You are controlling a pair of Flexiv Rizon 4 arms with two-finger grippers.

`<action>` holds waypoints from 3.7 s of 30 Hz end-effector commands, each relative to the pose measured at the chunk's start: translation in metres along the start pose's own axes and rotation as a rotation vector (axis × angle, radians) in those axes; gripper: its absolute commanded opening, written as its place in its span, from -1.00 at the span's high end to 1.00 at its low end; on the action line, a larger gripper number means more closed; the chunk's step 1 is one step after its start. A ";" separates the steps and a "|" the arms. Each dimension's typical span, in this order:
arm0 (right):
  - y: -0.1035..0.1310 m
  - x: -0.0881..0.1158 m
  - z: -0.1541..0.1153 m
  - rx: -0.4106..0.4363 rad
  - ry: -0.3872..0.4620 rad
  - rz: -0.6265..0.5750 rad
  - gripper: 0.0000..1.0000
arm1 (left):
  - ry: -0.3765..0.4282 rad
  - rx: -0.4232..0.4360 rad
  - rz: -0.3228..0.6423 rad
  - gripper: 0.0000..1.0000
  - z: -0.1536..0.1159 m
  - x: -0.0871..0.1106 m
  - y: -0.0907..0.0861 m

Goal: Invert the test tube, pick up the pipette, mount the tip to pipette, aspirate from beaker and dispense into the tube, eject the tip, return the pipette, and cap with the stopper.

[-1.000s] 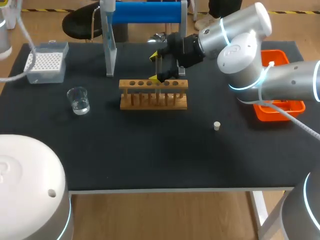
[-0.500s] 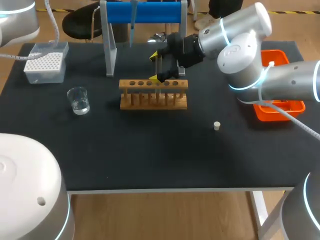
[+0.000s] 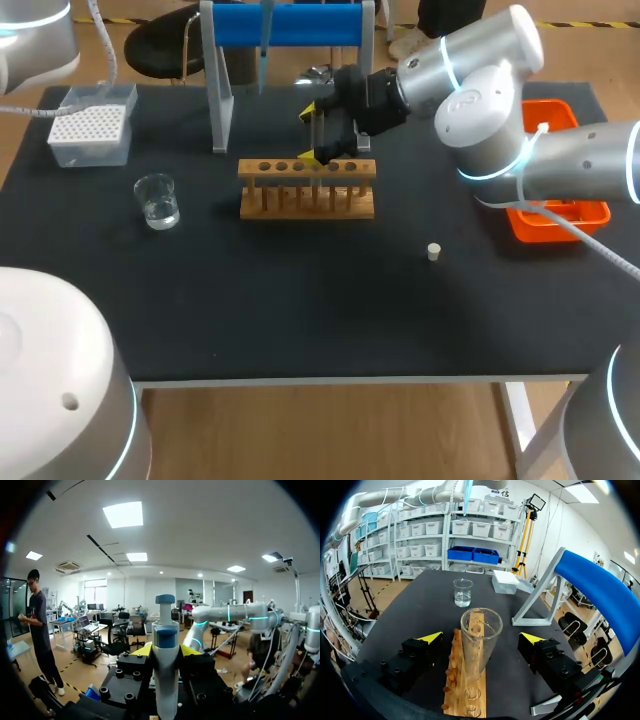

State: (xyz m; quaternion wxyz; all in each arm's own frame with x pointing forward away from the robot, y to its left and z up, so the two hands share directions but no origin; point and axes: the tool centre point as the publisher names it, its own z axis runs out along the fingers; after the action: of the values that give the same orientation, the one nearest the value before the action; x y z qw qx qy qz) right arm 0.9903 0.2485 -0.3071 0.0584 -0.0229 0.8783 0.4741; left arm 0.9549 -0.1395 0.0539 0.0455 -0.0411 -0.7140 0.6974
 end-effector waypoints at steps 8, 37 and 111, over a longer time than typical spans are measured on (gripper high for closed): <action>0.000 -0.001 -0.001 0.003 0.003 0.000 -1.00 | 0.027 0.020 0.007 1.00 0.009 -0.004 0.000; 0.000 -0.001 -0.001 0.003 0.003 0.000 -1.00 | 0.109 0.098 0.006 1.00 0.060 -0.023 0.014; 0.000 -0.001 -0.001 0.003 0.003 0.000 -1.00 | 0.083 0.144 -0.001 1.00 0.049 -0.030 0.060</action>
State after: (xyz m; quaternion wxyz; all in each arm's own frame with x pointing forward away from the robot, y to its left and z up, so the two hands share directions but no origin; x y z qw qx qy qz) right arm 0.9903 0.2485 -0.3071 0.0584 -0.0229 0.8783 0.4741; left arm 0.9755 -0.1915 -0.0076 0.0751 -0.0649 -0.6570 0.7473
